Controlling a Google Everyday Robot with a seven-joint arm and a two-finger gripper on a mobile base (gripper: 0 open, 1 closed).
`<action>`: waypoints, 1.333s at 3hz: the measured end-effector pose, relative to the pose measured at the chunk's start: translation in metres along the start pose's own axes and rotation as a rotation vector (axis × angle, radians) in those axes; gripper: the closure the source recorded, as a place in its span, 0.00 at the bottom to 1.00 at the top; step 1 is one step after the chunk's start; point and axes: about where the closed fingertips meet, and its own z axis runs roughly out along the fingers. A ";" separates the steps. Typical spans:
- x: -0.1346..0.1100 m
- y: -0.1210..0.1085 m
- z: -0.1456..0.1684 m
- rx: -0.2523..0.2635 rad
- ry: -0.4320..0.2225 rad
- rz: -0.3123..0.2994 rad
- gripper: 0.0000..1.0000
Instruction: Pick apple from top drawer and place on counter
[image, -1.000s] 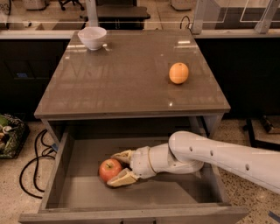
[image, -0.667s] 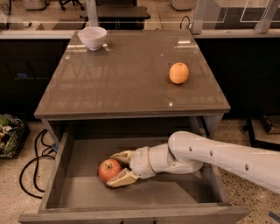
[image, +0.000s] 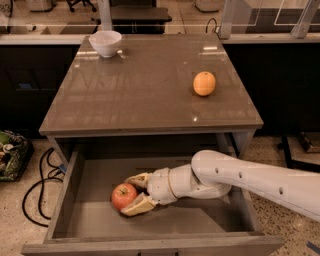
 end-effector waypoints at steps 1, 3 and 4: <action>0.000 0.000 0.000 0.000 0.000 0.000 1.00; -0.050 0.000 -0.035 0.096 -0.016 -0.016 1.00; -0.082 0.013 -0.065 0.159 -0.032 -0.019 1.00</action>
Offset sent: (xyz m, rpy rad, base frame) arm 0.0154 -0.0075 0.0540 0.0197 -0.0389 -0.0654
